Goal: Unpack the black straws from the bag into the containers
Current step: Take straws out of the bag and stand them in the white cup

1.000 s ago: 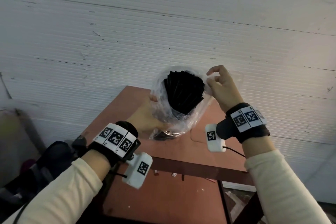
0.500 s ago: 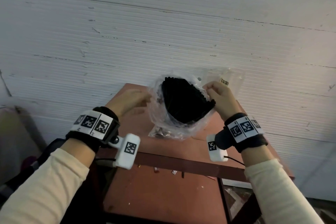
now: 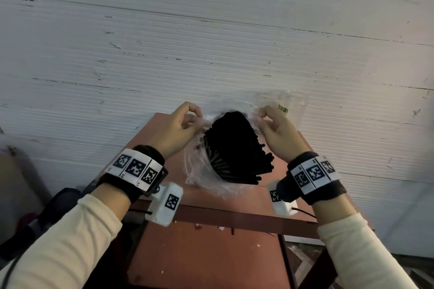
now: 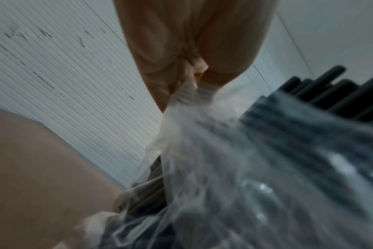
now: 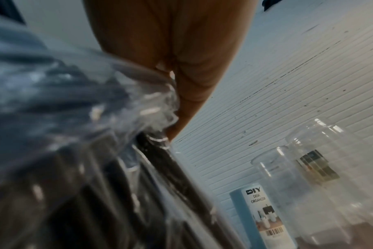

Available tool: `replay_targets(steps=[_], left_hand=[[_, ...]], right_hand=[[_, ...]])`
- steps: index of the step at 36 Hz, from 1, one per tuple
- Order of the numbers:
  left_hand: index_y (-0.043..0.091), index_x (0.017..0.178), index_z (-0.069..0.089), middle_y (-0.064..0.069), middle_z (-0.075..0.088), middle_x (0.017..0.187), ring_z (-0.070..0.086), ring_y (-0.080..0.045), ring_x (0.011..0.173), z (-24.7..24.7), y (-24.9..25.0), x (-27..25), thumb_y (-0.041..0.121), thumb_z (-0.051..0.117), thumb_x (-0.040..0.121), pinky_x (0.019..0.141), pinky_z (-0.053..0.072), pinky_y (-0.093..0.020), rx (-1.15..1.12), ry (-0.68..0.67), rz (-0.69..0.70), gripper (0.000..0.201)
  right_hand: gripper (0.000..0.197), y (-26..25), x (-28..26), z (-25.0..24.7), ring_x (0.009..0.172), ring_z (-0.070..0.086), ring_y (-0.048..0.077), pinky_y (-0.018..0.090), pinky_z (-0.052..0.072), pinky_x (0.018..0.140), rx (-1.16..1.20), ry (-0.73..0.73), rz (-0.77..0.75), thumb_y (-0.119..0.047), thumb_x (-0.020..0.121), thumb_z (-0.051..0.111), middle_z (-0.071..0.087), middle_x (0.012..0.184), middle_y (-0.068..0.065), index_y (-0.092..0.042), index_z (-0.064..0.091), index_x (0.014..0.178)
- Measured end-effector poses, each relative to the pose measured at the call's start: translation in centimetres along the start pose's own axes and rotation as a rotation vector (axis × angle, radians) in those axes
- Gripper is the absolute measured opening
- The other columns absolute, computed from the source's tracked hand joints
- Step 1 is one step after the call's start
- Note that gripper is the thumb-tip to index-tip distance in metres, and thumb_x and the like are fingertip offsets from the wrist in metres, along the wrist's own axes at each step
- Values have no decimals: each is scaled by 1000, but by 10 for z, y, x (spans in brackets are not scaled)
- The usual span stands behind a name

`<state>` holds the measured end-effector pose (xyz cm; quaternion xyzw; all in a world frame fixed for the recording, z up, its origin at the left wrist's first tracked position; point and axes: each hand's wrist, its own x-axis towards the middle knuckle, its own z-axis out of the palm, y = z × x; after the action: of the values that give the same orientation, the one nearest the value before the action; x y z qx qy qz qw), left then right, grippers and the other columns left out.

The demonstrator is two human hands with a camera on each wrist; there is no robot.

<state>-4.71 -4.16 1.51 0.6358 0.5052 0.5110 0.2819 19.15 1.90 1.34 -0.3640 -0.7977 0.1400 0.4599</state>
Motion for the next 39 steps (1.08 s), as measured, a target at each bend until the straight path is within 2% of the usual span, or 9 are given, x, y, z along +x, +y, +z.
replay_targets(steps=[4, 10, 13, 15, 17, 21, 26, 30, 39], left_hand=[[11, 103, 47, -17, 56, 76, 44, -14, 50, 5, 4, -2, 10, 45, 102, 50, 34, -17, 44, 41, -13, 3], [6, 120, 42, -14, 48, 69, 33, -4, 34, 11, 17, -5, 1, 37, 101, 36, 27, -11, 127, -7, 33, 20], [6, 122, 44, -8, 37, 58, 31, -6, 31, 12, 24, -4, -5, 35, 97, 35, 26, -12, 137, -22, 36, 29], [4, 123, 47, 4, 38, 46, 31, -6, 31, 12, 26, -4, -6, 33, 98, 36, 26, -11, 137, -25, 26, 31], [1, 123, 48, 11, 38, 35, 35, -3, 31, 11, 28, -5, -5, 31, 100, 38, 28, -10, 133, -31, 1, 29], [2, 124, 49, 14, 43, 37, 37, -1, 32, 11, 31, -5, -2, 33, 100, 39, 29, -9, 101, -39, -24, 29], [6, 118, 49, 16, 45, 41, 37, 0, 36, 15, 29, -3, 4, 35, 102, 41, 30, -9, 88, -71, -21, 21], [6, 110, 51, 1, 52, 91, 47, 1, 69, 14, 25, 1, 15, 42, 103, 56, 35, -1, 95, -64, 3, 15], [21, 126, 45, -21, 57, 85, 31, -5, 33, 8, 16, 11, 10, 38, 103, 37, 29, -11, 240, -41, 6, 27]], right_hand=[[3, 0, 8, -4, 56, 43, 29, 29, 41, 58, 20, -19, 10, -11, 100, 44, 49, 69, 10, -12, 42, 98], [26, 5, 22, -5, 42, 32, 11, 21, 33, 46, 36, -93, 52, -1, 96, 38, 39, 56, 3, -20, 48, 111], [29, 9, 27, -3, 72, 61, 18, 33, 49, 73, -31, -112, 69, -5, 94, 44, 66, 85, -1, -26, 64, 98], [28, 7, 29, -5, 103, 63, 14, 31, 45, 95, -31, -125, 104, -6, 94, 47, 68, 108, -8, -24, 68, 97], [20, 3, 30, -8, 106, 61, 8, 29, 43, 99, -7, -158, 102, -13, 95, 50, 69, 105, -9, -20, 69, 93], [26, -4, 30, -11, 83, 60, 7, 24, 46, 78, -33, -207, 79, -46, 85, 67, 67, 91, -11, -21, 63, 86], [21, -4, 42, -8, 61, 48, 8, 19, 40, 63, -145, -270, -85, -29, 95, 58, 55, 68, -4, -19, 53, 77], [20, 1, 53, -4, 54, 44, 3, 17, 37, 57, -158, -291, -49, -21, 101, 46, 52, 65, -4, -15, 49, 82], [20, 11, 58, 20, 34, 47, -2, 14, 37, 42, -84, -378, 156, -15, 103, 38, 42, 62, -2, -7, 44, 86]])
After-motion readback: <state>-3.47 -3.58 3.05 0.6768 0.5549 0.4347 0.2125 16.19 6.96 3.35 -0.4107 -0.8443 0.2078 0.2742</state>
